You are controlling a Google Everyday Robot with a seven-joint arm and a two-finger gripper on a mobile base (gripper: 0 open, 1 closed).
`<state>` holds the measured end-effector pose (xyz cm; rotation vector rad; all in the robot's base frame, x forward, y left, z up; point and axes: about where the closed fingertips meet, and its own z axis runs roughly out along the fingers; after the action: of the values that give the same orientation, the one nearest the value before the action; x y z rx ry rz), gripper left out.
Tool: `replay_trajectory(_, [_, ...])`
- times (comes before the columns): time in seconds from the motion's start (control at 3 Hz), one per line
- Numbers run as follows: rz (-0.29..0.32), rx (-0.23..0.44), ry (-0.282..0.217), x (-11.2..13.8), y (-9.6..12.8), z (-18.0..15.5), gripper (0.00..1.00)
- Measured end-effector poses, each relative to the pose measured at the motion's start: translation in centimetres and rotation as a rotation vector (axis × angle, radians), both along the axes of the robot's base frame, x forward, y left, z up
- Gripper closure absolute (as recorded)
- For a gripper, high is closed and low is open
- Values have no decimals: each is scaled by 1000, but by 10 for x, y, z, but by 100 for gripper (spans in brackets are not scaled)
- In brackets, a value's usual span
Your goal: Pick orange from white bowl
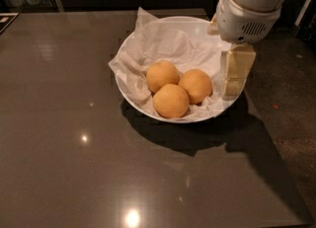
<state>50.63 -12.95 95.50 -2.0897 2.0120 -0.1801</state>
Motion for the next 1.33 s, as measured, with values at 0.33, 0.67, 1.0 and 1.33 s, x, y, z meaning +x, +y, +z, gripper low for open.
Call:
replay_trajectory(0.33, [20, -16, 21, 7, 8, -9, 9])
replay_trajectory(0.67, [30, -10, 52, 13, 14, -16, 14])
replay_trajectory(1.0, [33, -5, 74, 19, 19, -23, 18])
replay_trajectory(1.33, [23, 2, 100, 24, 19, -33, 23])
